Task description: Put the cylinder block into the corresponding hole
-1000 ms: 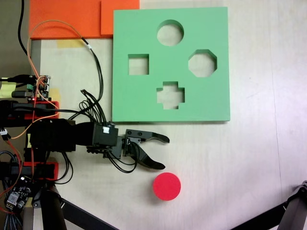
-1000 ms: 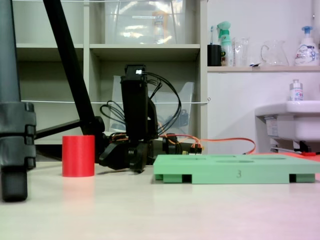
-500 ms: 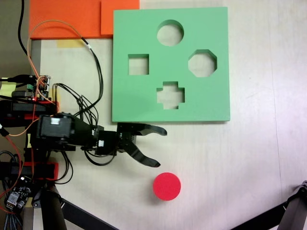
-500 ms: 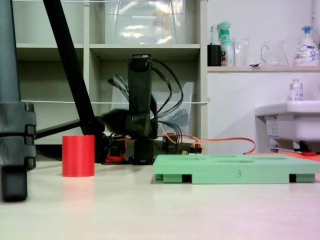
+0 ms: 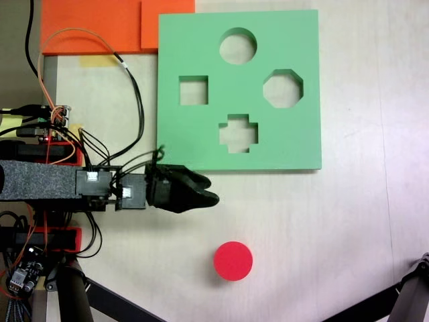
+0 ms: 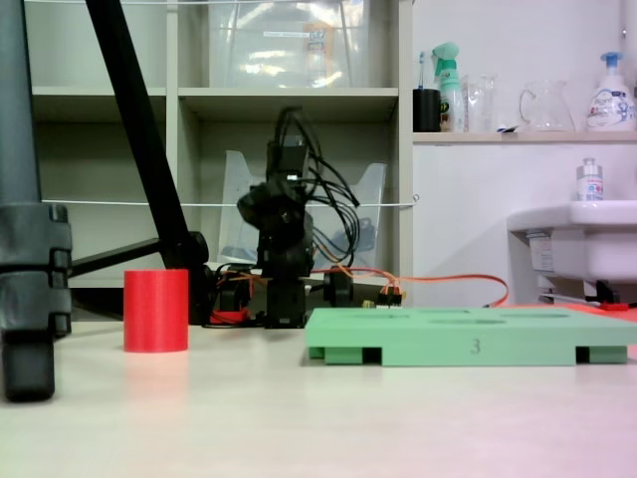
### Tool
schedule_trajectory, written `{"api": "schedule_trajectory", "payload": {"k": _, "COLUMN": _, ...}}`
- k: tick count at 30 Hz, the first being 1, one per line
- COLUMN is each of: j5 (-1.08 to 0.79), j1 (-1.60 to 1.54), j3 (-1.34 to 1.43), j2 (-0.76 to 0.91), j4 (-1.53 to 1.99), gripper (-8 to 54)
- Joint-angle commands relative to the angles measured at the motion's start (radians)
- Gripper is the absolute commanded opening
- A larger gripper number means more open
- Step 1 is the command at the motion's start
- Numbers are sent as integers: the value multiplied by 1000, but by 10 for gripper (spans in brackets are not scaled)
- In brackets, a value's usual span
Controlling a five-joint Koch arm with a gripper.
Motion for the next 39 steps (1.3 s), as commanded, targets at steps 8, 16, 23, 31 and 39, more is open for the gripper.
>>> {"api": "schedule_trajectory", "payload": {"k": 8, "j5": 43, "j1": 38, "j3": 236, "j2": 63, "j4": -137, "gripper": 335}}
{"api": "schedule_trajectory", "payload": {"k": 16, "j5": 716, "j1": 83, "j3": 411, "j2": 60, "j4": -592, "gripper": 396}}
{"api": "schedule_trajectory", "payload": {"k": 23, "j5": 1060, "j1": 209, "j3": 436, "j2": 48, "j4": -724, "gripper": 430}}
{"api": "schedule_trajectory", "payload": {"k": 31, "j5": 1127, "j1": 350, "j3": 259, "j2": -528, "j4": -1200, "gripper": 431}}
{"api": "schedule_trajectory", "payload": {"k": 39, "j5": 1173, "j1": 371, "j3": 156, "j2": -1043, "j4": -1755, "gripper": 432}}
